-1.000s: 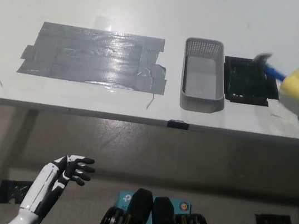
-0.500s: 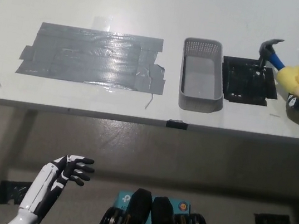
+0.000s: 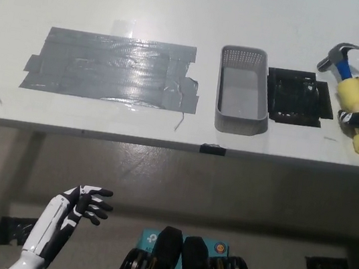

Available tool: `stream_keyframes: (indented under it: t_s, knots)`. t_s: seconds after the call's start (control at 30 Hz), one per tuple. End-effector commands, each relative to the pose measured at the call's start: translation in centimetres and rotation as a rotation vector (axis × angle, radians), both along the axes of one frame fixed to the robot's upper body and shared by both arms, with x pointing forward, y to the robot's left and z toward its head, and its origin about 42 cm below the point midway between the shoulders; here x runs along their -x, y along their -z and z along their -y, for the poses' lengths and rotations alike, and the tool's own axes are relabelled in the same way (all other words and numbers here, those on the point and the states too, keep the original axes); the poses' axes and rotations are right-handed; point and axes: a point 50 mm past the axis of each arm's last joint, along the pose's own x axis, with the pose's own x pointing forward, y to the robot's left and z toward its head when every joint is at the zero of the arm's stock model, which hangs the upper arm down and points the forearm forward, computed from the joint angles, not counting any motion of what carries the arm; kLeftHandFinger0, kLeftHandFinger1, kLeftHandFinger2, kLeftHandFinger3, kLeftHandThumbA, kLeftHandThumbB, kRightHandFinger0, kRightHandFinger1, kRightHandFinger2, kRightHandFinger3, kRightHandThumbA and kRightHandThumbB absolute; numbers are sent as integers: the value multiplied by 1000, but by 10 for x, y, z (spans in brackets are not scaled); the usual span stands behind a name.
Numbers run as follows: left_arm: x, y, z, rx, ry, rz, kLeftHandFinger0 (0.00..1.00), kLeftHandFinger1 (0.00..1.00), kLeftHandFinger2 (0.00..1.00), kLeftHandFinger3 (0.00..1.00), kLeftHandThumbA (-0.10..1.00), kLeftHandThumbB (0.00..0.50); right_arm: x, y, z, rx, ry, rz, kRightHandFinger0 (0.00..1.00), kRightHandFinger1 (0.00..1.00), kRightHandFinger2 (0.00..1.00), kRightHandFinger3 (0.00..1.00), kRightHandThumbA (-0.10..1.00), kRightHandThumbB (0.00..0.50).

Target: The robot picks the hammer with right hand and hits the black area on the desk and places it back.

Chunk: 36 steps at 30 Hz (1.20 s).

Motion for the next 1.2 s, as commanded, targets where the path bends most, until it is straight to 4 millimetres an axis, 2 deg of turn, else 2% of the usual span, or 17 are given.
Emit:
stream_keyframes:
  t_s: [0.0,0.17,0.23,0.3,0.37,0.4,0.47,0.5,0.6,0.67,0.73,0.8,0.83,0.9,0.97,1.1,1.17]
  knots:
    - [1,-9,-3,-7,24,62,473,478,506,617,990,72,-4,-21,5,6,45,161,1000,1000,1000,1000,782,254]
    - [2,-9,-3,-16,26,62,481,478,507,618,1000,79,-2,-53,10,19,120,415,1000,1000,1000,1000,855,301]
    - [1,-10,-4,-14,24,61,485,479,509,621,1000,77,-1,-78,12,36,164,552,1000,1000,1000,1000,924,302]
    - [1,-10,-4,-9,22,63,489,485,512,625,991,67,1,-109,12,27,201,737,1000,1000,1000,1000,913,278]
    - [1,-10,-5,-16,18,67,490,493,517,630,991,63,3,-124,11,23,215,797,1000,1000,1000,1000,945,270]
    - [1,-10,-5,-15,14,76,494,530,556,657,953,65,10,-149,12,21,223,909,1000,1000,1000,1000,1000,255]
    - [0,-10,-4,-11,10,90,509,556,592,680,921,56,18,-173,13,-1,249,1008,1000,1000,1000,1000,1000,270]
    - [-1,-10,-4,-17,13,103,587,631,681,747,880,31,27,-196,14,-6,263,1132,1000,1000,1000,1000,1000,288]
    - [-6,-12,-5,-19,14,109,703,758,804,850,884,30,45,-228,12,-22,256,1270,1000,1000,1000,1000,1000,294]
    - [-8,-14,-4,-12,11,107,798,861,896,938,877,40,69,-252,6,-39,208,1390,1000,1000,1000,1000,1000,266]
    - [-12,-16,-4,-9,10,117,870,945,981,1000,885,48,90,-263,-4,-58,149,1458,1000,1000,1000,1000,1000,249]
    - [-15,-18,-3,-10,10,118,934,1000,1000,1000,917,65,117,-265,-21,-47,87,1503,1000,1000,1000,1000,1000,256]
    - [-15,-17,-4,-13,9,117,984,1000,1000,1000,938,77,138,-255,-38,-30,11,1516,1000,1000,1000,1000,1000,269]
    - [-18,-18,-3,-11,9,115,1000,1000,1000,1000,940,84,164,-241,-56,-40,-94,1520,1000,1000,1000,1000,1000,283]
    - [-24,-21,1,-6,18,126,1000,1000,1000,1000,956,106,198,-211,-78,-21,-196,1526,1000,1000,1000,1000,1000,272]
    - [-32,-25,4,-12,26,138,1000,1000,1000,1000,984,127,227,-169,-101,-106,-279,1464,1000,1000,1000,1000,1000,302]
    - [-34,-26,4,-19,27,137,1000,1000,1000,1000,1000,152,244,-137,-113,-159,-328,1393,1000,1000,1000,1000,1000,305]
